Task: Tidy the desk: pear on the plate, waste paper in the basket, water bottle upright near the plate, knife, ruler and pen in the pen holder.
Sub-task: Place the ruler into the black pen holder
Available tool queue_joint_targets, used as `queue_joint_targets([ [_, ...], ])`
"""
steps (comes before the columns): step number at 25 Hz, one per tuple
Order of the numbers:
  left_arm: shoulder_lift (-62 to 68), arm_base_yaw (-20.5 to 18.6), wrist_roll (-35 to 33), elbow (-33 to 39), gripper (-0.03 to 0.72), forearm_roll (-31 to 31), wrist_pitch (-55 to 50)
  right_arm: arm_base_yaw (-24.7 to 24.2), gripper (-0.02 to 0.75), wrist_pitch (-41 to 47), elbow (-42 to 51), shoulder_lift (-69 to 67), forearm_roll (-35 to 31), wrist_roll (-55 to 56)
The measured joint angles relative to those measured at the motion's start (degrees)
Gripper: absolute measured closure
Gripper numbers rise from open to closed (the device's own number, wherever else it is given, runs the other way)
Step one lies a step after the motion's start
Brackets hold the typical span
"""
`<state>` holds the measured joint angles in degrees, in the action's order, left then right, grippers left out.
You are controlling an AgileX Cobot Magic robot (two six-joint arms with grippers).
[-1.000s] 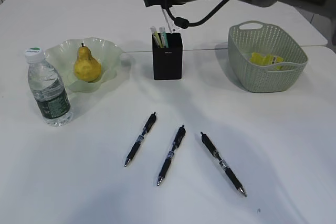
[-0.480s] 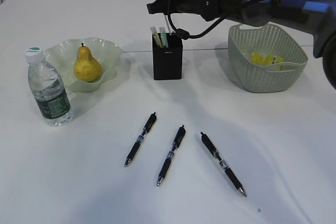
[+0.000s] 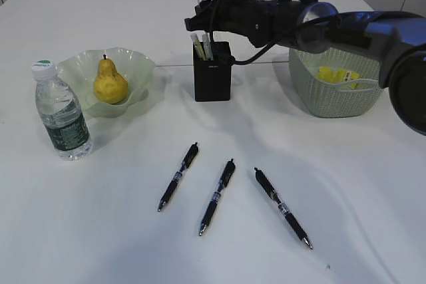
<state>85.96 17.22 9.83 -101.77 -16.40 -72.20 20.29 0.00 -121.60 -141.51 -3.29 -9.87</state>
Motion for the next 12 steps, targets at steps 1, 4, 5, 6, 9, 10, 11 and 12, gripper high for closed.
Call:
queue_joint_targets([
  [1, 0.00, 0.00, 0.00, 0.00, 0.378, 0.00, 0.00, 0.00, 0.456, 0.00, 0.00, -0.41, -0.22, 0.00],
  [4, 0.00, 0.00, 0.00, 0.00, 0.381, 0.00, 0.00, 0.00, 0.456, 0.00, 0.09, -0.84, -0.49, 0.00],
  [5, 0.12, 0.00, 0.00, 0.00, 0.383, 0.00, 0.00, 0.00, 0.456, 0.00, 0.09, -0.84, -0.49, 0.00],
  [6, 0.33, 0.00, 0.00, 0.00, 0.384, 0.00, 0.00, 0.00, 0.456, 0.00, 0.09, -0.84, -0.49, 0.00],
  [9, 0.97, 0.00, 0.00, 0.00, 0.385, 0.00, 0.00, 0.00, 0.456, 0.53, 0.09, -0.91, -0.53, 0.00],
  [10, 1.22, 0.00, 0.00, 0.00, 0.385, 0.00, 0.00, 0.00, 0.456, 0.53, 0.09, -0.91, -0.64, 0.00],
  [11, 1.35, 0.00, 0.00, 0.00, 0.385, 0.00, 0.00, 0.00, 0.456, 0.56, 0.09, -0.91, -0.64, 0.00],
  [12, 1.47, 0.00, 0.00, 0.00, 0.386, 0.00, 0.00, 0.00, 0.456, 0.68, 0.09, -0.91, -0.64, 0.00],
])
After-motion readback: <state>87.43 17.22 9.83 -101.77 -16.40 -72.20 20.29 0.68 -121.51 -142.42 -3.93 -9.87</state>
